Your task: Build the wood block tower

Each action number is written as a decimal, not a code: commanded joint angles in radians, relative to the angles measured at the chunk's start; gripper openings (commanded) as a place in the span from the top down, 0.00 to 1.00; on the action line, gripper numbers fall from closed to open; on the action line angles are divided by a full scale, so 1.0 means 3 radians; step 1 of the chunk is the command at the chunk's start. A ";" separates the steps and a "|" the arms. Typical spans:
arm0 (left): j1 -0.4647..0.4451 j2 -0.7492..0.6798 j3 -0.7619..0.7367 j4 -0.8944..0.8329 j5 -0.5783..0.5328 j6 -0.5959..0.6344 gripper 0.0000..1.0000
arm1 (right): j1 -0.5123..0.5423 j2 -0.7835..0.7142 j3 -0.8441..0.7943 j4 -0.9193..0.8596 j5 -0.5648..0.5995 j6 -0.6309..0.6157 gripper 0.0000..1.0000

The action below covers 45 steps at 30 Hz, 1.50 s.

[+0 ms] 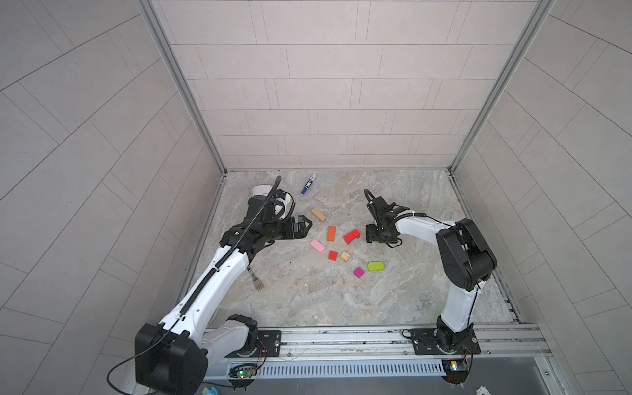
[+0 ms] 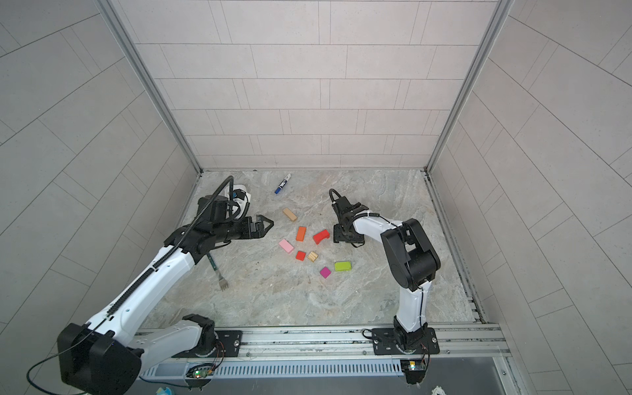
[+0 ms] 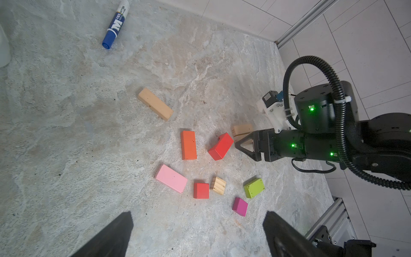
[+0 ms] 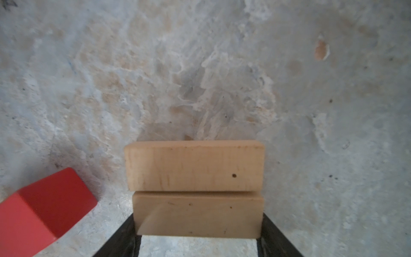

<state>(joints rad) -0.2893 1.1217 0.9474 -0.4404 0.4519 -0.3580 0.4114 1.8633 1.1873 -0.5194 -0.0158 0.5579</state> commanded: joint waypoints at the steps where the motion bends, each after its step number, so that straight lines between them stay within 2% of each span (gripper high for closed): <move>1: -0.0013 -0.0052 -0.0008 -0.0009 -0.0001 0.0057 0.01 | -0.0011 0.0129 0.0023 -0.0038 -0.0008 0.0004 0.27; 45: -0.0014 -0.0051 0.0002 -0.0029 -0.0023 0.0055 0.01 | -0.0001 0.0158 0.0095 -0.0052 -0.0039 -0.0070 0.24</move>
<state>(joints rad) -0.2893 1.1217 0.9474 -0.4419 0.4484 -0.3576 0.4103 1.8736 1.2026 -0.5255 -0.0261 0.5346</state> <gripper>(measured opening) 0.986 0.759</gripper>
